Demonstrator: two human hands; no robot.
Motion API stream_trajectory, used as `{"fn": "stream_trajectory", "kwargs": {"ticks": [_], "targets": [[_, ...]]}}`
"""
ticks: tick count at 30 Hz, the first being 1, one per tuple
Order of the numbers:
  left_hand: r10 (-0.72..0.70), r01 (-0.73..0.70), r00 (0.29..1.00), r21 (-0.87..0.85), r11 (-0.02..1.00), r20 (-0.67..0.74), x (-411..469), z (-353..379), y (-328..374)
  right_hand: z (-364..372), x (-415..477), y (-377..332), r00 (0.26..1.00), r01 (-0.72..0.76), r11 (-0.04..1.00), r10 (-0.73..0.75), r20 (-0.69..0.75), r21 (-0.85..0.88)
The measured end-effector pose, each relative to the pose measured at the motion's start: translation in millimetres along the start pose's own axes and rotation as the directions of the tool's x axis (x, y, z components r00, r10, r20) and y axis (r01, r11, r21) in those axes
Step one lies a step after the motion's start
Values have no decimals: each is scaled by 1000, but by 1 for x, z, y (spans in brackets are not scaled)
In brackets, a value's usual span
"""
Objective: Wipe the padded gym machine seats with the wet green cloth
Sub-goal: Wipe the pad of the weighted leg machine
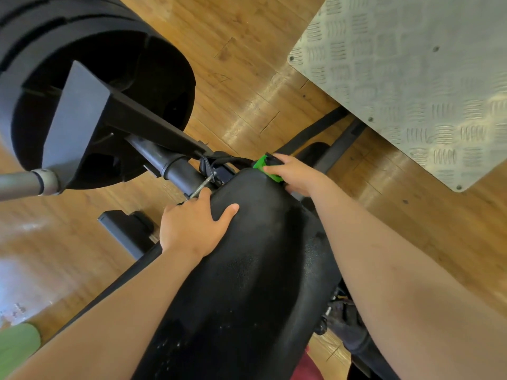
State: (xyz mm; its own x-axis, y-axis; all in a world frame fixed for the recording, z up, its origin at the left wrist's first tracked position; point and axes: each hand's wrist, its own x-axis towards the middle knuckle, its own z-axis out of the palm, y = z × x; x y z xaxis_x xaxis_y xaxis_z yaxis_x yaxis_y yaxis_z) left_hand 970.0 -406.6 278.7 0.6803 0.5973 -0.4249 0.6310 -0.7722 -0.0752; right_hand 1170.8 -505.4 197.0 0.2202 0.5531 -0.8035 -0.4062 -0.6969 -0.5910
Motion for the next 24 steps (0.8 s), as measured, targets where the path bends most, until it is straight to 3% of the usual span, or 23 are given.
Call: {"fn": "stream_trajectory", "kwargs": {"ticks": [5,13,16,20,24], "targets": [[-21,21,1000,-9,1000,0,1,1,0,-22,-34,60,992,-82,995,75,-105,-57],[-45,46,998,-22,999,43,2,-1,2,-53,-102,131,967,-167,975,191,-168,148],[-61,61,996,2,998,61,0,-2,4,-47,-118,147,953,-119,959,183,-240,255],[-86,87,994,-23,996,62,-4,-3,4,-25,-120,152,875,-18,957,154,-458,288],[-86,90,995,-93,992,44,-16,-7,-1,-5,-123,160,748,-32,941,246,-616,337]]}}
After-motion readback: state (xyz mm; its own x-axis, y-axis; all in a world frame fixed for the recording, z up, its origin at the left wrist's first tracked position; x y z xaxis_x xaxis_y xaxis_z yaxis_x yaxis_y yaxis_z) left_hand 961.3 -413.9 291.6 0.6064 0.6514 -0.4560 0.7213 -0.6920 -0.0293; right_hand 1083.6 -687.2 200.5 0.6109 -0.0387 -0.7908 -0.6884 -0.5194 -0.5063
